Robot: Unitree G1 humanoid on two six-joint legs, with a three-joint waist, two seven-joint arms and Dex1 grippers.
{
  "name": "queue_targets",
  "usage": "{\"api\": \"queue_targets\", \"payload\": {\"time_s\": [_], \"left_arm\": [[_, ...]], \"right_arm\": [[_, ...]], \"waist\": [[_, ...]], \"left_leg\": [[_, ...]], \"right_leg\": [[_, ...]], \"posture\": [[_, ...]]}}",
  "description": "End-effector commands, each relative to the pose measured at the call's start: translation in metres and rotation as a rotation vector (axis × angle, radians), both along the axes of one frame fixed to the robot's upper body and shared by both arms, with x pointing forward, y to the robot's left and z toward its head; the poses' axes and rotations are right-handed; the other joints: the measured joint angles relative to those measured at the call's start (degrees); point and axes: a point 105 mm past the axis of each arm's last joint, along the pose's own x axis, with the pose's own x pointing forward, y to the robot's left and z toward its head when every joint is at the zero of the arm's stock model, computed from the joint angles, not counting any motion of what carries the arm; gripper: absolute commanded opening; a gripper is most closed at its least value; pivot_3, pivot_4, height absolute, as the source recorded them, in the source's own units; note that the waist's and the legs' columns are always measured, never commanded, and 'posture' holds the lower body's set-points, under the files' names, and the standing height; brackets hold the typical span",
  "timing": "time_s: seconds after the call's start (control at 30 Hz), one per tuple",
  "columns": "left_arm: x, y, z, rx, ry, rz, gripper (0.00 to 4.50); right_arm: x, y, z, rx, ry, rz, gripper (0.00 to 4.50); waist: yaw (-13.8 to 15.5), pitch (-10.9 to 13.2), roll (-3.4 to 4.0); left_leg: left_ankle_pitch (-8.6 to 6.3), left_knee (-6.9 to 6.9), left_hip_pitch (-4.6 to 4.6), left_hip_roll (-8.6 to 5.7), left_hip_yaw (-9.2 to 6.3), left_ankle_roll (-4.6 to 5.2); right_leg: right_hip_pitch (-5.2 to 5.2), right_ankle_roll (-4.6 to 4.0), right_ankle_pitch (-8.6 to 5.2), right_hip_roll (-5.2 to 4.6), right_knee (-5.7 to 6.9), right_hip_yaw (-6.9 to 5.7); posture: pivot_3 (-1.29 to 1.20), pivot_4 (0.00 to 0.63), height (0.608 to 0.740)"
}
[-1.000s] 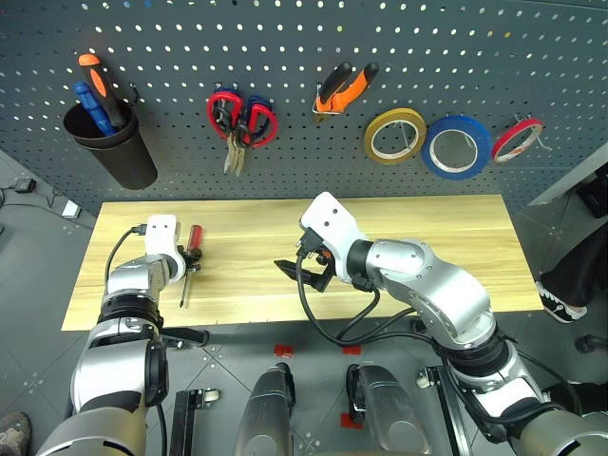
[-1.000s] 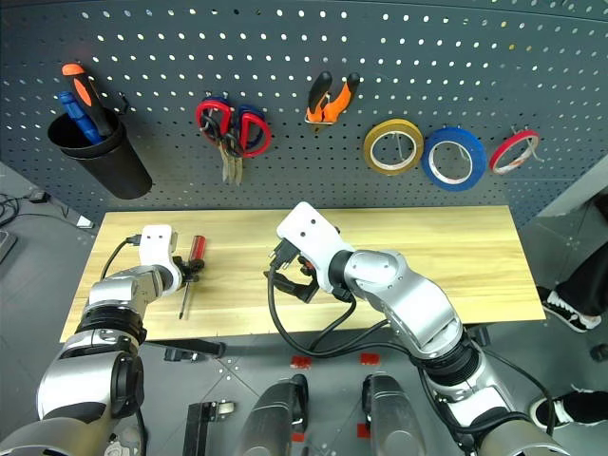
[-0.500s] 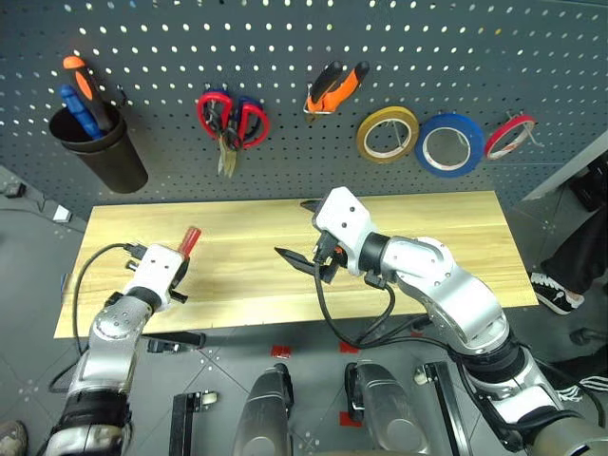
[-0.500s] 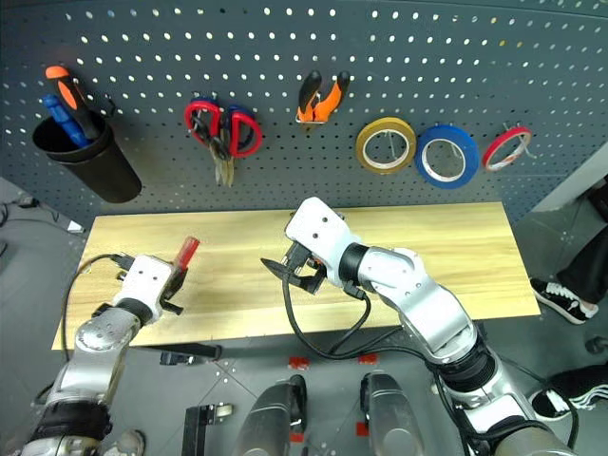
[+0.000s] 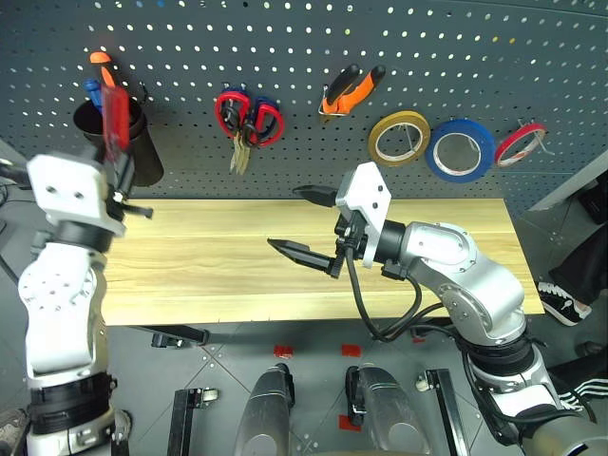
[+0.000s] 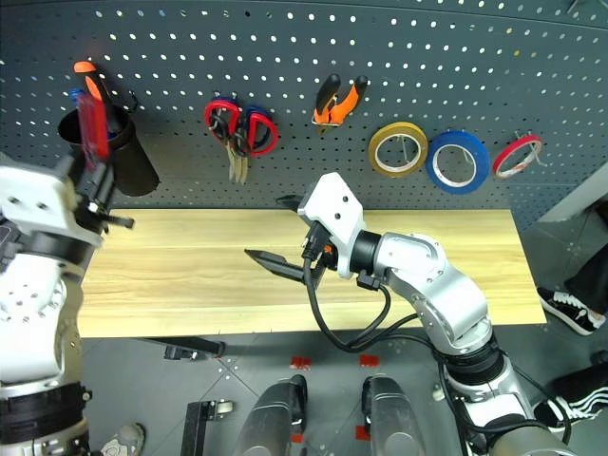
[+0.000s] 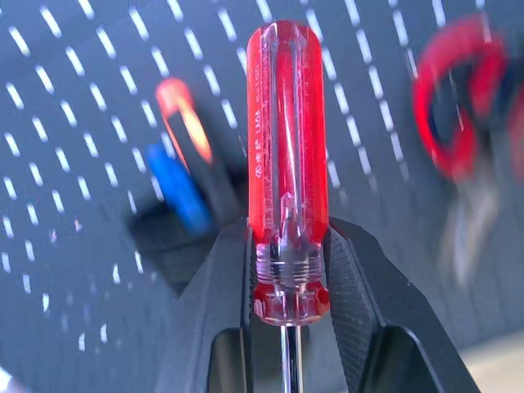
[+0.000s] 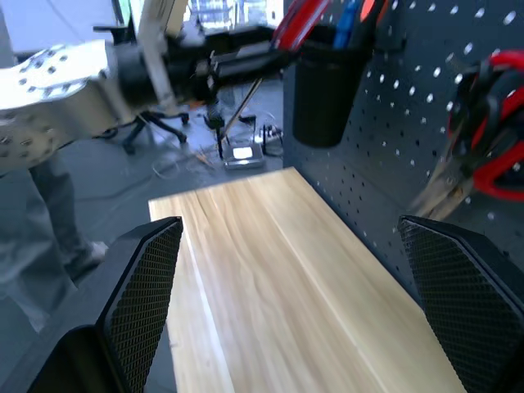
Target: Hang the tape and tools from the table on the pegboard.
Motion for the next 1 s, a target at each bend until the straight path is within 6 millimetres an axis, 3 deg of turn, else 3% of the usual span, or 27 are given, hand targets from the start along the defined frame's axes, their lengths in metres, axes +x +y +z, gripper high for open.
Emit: {"api": "queue_targets", "payload": {"time_s": [0.03,0.23,0.43,0.67,0.87,1.0], "left_arm": [[0.0,0.003,0.042,-0.051,-0.095,-0.067,0.87],[0.017,0.013,0.077,-0.047,-0.161,-0.109,0.87],[0.035,0.016,0.081,-0.061,-0.201,-0.117,0.87],[0.04,0.013,0.092,-0.082,-0.247,-0.144,0.87],[0.034,0.014,0.118,-0.09,-0.314,-0.154,0.87],[0.041,0.011,0.118,-0.076,-0.313,-0.158,0.87]], "right_arm": [[0.002,-0.001,0.017,0.051,-0.011,-0.014,4.5],[0.008,0.002,0.031,0.064,-0.028,-0.078,4.5],[0.022,0.002,0.048,0.093,-0.009,-0.208,4.5],[0.012,0.005,0.065,0.097,0.025,-0.164,4.5],[0.002,0.009,0.065,0.089,0.019,-0.097,4.5],[0.002,0.011,0.066,0.095,0.016,-0.086,4.5]], "waist": [[0.14,-0.04,-0.06],[0.01,-0.24,-0.16],[0.04,-0.38,-0.23],[0.37,-1.21,-0.51],[0.2,-1.4,-0.64],[-0.31,-1.46,-0.63]], "left_leg": [[0.01,0.0,-0.01,0.0,-0.02,-0.01],[0.09,0.02,0.0,0.0,0.02,-0.14],[0.14,0.04,-0.01,0.0,0.05,-0.22],[0.21,0.11,-0.02,-0.04,-0.06,-0.2],[0.25,0.15,-0.02,-0.06,-0.07,-0.13],[0.25,0.15,-0.02,-0.06,0.0,-0.13]], "right_leg": [[0.0,0.0,0.0,0.01,0.0,-0.02],[-0.01,0.0,0.0,0.05,0.02,-0.01],[-0.06,0.0,0.0,0.05,0.04,-0.01],[0.01,0.0,0.02,0.02,0.08,-0.08],[0.02,0.05,0.07,0.03,0.13,-0.06],[0.0,0.06,0.08,0.04,0.12,-0.01]], "posture": [[-0.06,0.226,0.74],[-0.08,0.212,0.74],[-0.1,0.204,0.74],[-0.13,0.198,0.74],[-0.12,0.19,0.74],[-0.12,0.19,0.74]]}}
